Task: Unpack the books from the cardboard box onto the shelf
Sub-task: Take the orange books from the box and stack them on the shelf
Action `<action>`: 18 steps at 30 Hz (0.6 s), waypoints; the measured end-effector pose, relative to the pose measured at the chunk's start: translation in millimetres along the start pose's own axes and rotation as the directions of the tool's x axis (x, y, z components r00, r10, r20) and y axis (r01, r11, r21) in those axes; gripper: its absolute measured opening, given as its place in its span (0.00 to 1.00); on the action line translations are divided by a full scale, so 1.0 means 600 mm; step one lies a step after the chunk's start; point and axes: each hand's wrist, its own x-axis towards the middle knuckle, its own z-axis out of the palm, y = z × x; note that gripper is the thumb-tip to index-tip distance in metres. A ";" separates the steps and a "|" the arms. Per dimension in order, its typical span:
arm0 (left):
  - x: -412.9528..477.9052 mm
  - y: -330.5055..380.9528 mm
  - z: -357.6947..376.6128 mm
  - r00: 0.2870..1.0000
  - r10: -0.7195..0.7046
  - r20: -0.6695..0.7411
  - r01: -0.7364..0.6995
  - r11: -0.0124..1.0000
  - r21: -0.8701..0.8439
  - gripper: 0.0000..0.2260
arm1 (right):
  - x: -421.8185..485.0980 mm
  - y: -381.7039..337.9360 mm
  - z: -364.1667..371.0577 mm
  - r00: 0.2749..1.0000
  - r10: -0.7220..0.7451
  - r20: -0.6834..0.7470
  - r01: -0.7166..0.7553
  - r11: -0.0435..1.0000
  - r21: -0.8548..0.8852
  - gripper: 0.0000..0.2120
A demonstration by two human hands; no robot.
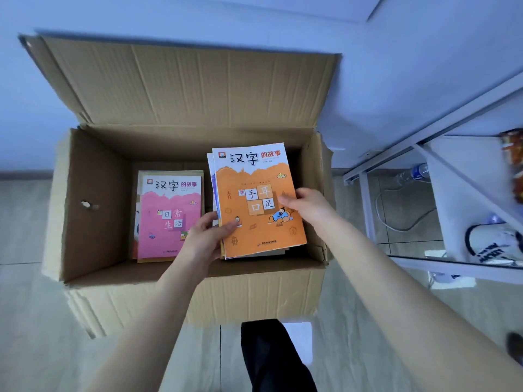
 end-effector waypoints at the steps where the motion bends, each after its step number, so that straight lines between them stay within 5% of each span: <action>1: -0.022 0.013 -0.017 0.999 0.043 0.001 -0.043 0.999 0.025 0.11 | -0.020 -0.021 0.004 0.999 -0.033 0.024 0.032 0.999 0.017 0.05; 9: -0.323 0.122 -0.258 0.932 0.339 -0.129 -0.324 0.938 0.128 0.15 | -0.280 -0.243 0.166 0.925 -0.330 0.187 0.320 0.944 0.081 0.09; 18: -0.851 0.149 -0.609 0.638 0.597 -0.486 -0.611 0.777 0.151 0.07 | -0.742 -0.522 0.502 0.611 -0.620 0.493 0.664 0.740 0.107 0.17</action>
